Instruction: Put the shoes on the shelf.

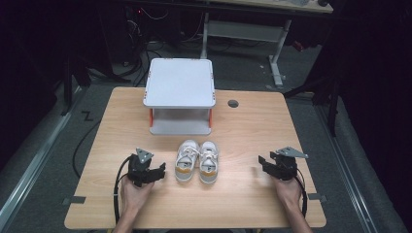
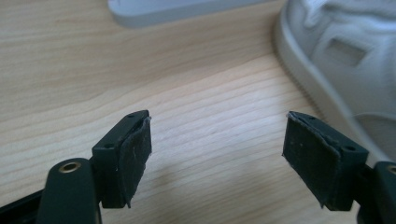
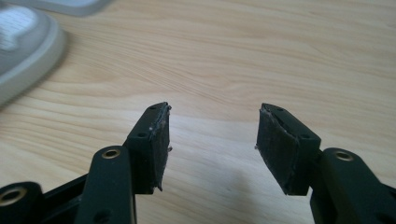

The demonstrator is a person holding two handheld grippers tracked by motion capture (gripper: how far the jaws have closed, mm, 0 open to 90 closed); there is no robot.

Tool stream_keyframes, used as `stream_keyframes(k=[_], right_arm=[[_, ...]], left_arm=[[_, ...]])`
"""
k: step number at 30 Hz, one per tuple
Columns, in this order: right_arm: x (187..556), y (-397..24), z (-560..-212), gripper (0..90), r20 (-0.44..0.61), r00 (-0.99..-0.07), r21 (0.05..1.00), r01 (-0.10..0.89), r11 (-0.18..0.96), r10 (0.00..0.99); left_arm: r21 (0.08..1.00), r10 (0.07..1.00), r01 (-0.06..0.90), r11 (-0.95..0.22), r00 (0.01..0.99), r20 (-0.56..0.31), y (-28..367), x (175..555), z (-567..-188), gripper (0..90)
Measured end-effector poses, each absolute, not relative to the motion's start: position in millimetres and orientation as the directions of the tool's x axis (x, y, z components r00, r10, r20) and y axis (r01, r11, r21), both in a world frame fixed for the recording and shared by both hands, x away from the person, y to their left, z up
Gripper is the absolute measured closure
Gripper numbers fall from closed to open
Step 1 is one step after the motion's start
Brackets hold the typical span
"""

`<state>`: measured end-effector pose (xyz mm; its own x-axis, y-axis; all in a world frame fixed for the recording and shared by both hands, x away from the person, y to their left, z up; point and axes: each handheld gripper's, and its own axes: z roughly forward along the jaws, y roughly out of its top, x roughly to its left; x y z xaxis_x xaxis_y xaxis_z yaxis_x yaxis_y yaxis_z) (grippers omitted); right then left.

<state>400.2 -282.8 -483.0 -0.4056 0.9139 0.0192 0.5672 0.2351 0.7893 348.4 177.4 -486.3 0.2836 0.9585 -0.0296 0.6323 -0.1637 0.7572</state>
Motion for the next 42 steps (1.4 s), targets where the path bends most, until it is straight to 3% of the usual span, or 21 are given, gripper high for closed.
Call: stream_keyframes(k=[8, 13, 21, 23, 25, 36, 42], right_arm=[[404, -291, -499, 45.1, 0.008, -0.35, 0.779, 0.589, 0.214, 0.937], [409, -293, -501, 42.4, 0.02, -0.343, 0.74, 0.637, 0.217, 0.939], [409, -288, -501, 40.6, -0.019, -0.355, 0.736, 0.628, 0.253, 0.935], [409, -288, -501, 40.4, -0.018, -0.357, 0.735, 0.628, 0.254, 0.934], [409, -288, -501, 40.6, -0.017, -0.357, 0.736, 0.628, 0.254, 0.934], [408, -289, -501, 40.9, -0.013, -0.361, 0.736, 0.628, 0.253, 0.933], [408, -289, -501, 40.9, -0.013, -0.363, 0.736, 0.627, 0.254, 0.932]], left_arm=[[0.791, 0.92, 0.603, -0.107, 0.362, -0.152, 176, 334, -454, 27.6], [0.78, 0.899, 0.603, -0.166, 0.418, -0.132, 152, 323, -431, 25.7], [0.726, 0.863, 0.645, -0.239, 0.484, -0.146, 110, 322, -420, 26.0], [0.689, 0.863, 0.667, -0.281, 0.49, -0.122, 100, 326, -419, 29.7], [0.662, 0.846, 0.689, -0.294, 0.511, -0.156, 93, 332, -419, 32.0], [0.603, 0.876, 0.748, -0.276, 0.454, -0.162, 70, 355, -421, 33.1], [0.582, 0.883, 0.778, -0.238, 0.423, -0.204, 61, 367, -428, 40.8]])
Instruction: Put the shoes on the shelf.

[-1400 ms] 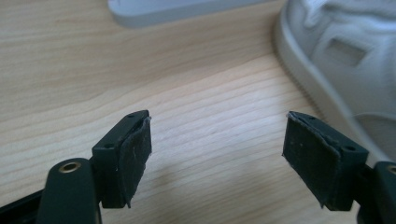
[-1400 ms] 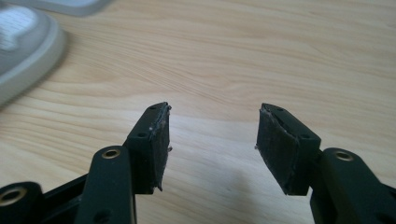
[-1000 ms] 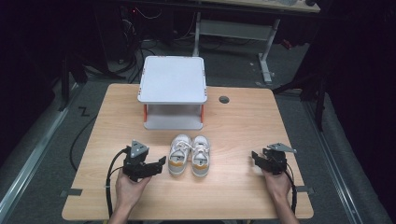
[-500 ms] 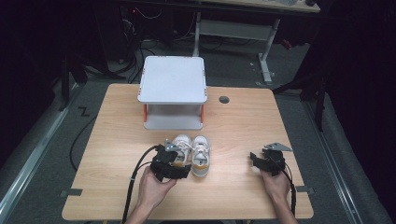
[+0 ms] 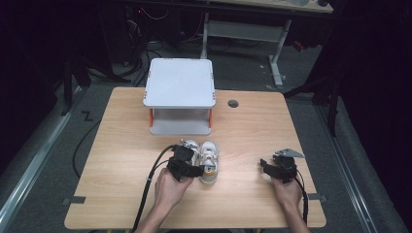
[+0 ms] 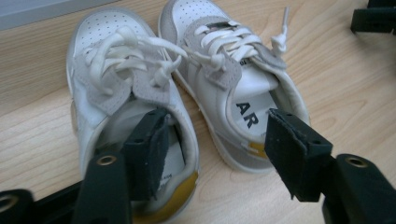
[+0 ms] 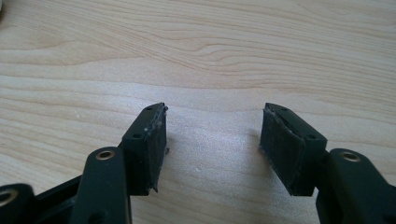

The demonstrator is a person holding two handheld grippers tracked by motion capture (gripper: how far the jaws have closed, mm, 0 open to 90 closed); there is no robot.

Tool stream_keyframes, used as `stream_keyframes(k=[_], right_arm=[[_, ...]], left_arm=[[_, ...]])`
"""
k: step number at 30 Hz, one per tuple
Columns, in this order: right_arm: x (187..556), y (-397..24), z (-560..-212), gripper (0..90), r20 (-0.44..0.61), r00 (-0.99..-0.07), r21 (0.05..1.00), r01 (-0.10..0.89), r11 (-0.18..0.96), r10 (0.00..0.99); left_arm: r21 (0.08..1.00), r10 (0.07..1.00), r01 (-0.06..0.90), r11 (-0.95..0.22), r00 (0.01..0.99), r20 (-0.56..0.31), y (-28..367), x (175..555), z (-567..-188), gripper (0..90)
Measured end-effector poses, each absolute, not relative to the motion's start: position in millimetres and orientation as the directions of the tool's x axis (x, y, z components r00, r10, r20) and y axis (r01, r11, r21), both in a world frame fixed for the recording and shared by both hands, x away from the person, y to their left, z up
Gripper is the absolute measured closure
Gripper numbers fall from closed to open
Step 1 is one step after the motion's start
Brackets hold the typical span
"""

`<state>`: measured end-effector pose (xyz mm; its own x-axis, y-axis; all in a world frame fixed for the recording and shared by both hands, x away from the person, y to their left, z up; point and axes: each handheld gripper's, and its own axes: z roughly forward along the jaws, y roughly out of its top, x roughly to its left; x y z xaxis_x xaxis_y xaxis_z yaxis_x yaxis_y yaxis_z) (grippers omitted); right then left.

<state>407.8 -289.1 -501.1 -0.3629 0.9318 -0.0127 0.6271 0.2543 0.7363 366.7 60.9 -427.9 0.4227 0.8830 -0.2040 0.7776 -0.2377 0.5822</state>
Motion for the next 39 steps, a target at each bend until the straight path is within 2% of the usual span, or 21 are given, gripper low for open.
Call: stream_keyframes(k=[4, 16, 22, 28, 30, 31, 36, 39], right_arm=[[408, -289, -501, 40.9, -0.014, -0.363, 0.736, 0.627, 0.255, 0.932], [408, -289, -501, 40.9, -0.017, -0.362, 0.736, 0.627, 0.257, 0.932], [408, -289, -501, 40.9, -0.017, -0.363, 0.735, 0.627, 0.258, 0.932], [408, -289, -501, 40.8, -0.017, -0.362, 0.736, 0.627, 0.257, 0.932], [408, -289, -501, 40.8, -0.018, -0.362, 0.735, 0.627, 0.258, 0.932], [408, -289, -501, 40.8, -0.018, -0.362, 0.736, 0.626, 0.257, 0.932], [407, -288, -501, 40.8, -0.018, -0.361, 0.736, 0.626, 0.257, 0.932], [407, -288, -501, 40.8, -0.018, -0.361, 0.736, 0.626, 0.257, 0.933]], left_arm=[[0.577, 0.882, 0.79, -0.209, 0.408, -0.238, 60, 371, -429, 44.5], [0.557, 0.899, 0.798, -0.228, 0.393, -0.195, 52, 370, -430, 55.6], [0.529, 0.902, 0.823, -0.207, 0.37, -0.222, 53, 377, -431, 53.6], [0.534, 0.912, 0.81, -0.242, 0.377, -0.159, 41, 383, -444, 56.0], [0.556, 0.911, 0.789, -0.261, 0.391, -0.128, 40, 381, -445, 60.3], [0.566, 0.91, 0.778, -0.272, 0.4, -0.113, 40, 380, -446, 66.0], [0.594, 0.9, 0.737, -0.323, 0.433, -0.048, 38, 376, -447, 70.4], [0.603, 0.903, 0.732, -0.317, 0.428, -0.044, 39, 374, -448, 73.1]])
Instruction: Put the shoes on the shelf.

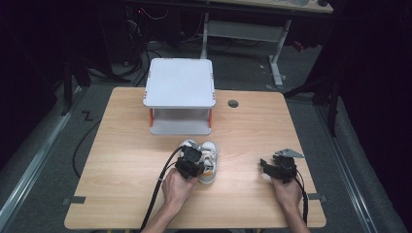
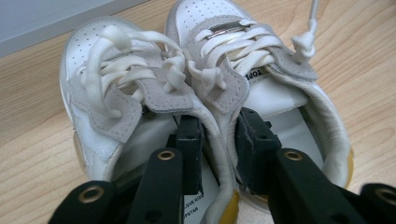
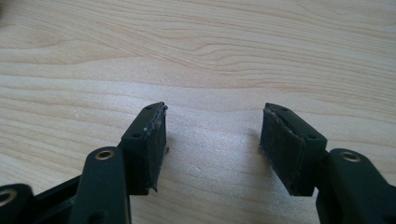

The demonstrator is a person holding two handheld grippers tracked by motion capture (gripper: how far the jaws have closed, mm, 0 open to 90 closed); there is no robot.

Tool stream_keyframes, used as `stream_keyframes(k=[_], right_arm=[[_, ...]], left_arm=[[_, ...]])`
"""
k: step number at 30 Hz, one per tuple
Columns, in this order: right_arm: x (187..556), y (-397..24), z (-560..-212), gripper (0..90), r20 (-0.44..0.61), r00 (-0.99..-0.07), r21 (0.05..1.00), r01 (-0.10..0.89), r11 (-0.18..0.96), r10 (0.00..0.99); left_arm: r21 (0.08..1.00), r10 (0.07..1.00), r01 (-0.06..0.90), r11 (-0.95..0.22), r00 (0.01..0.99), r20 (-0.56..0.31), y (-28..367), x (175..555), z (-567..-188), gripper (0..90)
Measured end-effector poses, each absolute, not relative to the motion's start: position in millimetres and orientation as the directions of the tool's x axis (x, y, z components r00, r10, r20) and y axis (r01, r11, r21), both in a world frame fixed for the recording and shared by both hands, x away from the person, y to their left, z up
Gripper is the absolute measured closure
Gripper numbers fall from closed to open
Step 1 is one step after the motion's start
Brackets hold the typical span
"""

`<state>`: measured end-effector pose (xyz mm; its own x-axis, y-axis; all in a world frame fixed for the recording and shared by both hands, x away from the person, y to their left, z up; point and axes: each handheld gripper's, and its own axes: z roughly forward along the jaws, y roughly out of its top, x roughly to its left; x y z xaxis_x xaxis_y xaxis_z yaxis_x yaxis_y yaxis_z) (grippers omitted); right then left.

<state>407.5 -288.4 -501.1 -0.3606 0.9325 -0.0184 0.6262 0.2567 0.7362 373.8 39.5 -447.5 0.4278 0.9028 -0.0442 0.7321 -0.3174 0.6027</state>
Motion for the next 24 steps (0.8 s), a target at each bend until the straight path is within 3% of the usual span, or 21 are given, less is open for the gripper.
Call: stream_keyframes(k=[6, 24], right_arm=[[407, -288, -501, 40.7, -0.018, -0.361, 0.736, 0.626, 0.257, 0.933], [408, -288, -501, 40.7, -0.018, -0.361, 0.736, 0.626, 0.257, 0.932]], left_arm=[[0.623, 0.908, 0.715, -0.316, 0.419, -0.021, 46, 370, -448, 80.6], [0.684, 0.887, 0.666, -0.297, 0.458, -0.06, 73, 362, -433, 81.8]])
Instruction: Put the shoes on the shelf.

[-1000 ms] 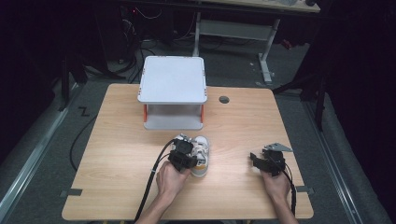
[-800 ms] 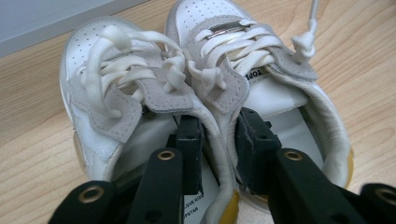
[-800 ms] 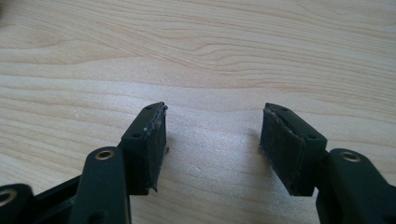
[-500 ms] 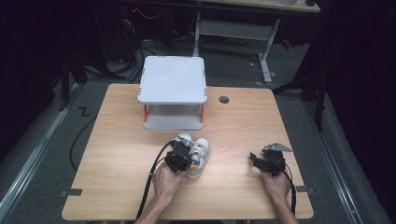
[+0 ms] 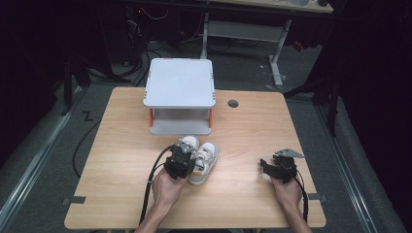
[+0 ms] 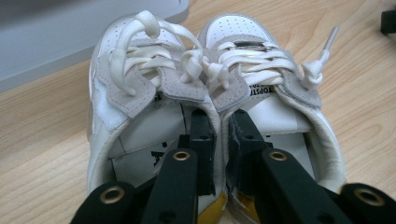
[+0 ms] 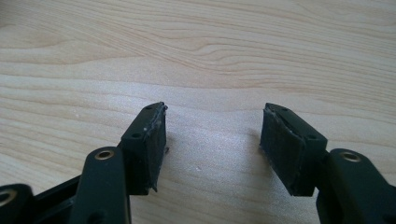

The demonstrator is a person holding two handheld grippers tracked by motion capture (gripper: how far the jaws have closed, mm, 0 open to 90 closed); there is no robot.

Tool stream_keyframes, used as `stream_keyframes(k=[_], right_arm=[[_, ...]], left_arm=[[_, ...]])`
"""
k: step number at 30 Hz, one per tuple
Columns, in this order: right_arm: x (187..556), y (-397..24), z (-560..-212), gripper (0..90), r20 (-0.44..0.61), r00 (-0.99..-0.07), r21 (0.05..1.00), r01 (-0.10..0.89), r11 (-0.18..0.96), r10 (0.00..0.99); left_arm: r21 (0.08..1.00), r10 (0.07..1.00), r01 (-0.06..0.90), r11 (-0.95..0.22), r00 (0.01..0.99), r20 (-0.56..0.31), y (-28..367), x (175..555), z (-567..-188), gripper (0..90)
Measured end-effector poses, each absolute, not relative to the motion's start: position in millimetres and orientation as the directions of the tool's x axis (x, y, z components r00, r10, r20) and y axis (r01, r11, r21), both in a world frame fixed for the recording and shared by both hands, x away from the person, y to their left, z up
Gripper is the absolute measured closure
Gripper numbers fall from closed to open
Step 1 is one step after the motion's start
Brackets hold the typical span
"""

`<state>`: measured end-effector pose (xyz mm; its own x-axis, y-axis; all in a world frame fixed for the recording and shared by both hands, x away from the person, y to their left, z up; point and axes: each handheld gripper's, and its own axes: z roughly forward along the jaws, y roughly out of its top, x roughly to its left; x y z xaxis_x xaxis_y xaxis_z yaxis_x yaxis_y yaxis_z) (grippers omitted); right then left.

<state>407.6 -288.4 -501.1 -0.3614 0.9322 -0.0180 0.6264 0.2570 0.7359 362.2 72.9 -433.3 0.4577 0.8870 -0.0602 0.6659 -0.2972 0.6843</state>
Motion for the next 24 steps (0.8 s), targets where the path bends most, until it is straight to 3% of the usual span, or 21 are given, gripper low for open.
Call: stream_keyframes(k=[14, 24], right_arm=[[405, -283, -500, 51.8, -0.072, -0.393, 0.747, 0.588, 0.311, 0.917], [408, -276, -486, 50.0, 0.037, -0.476, 0.737, 0.607, 0.297, 0.879]], left_arm=[[0.704, 0.888, 0.658, -0.267, 0.452, -0.085, 100, 370, -423, 81.7], [0.707, 0.895, 0.659, -0.257, 0.438, -0.083, 107, 383, -422, 81.8]])
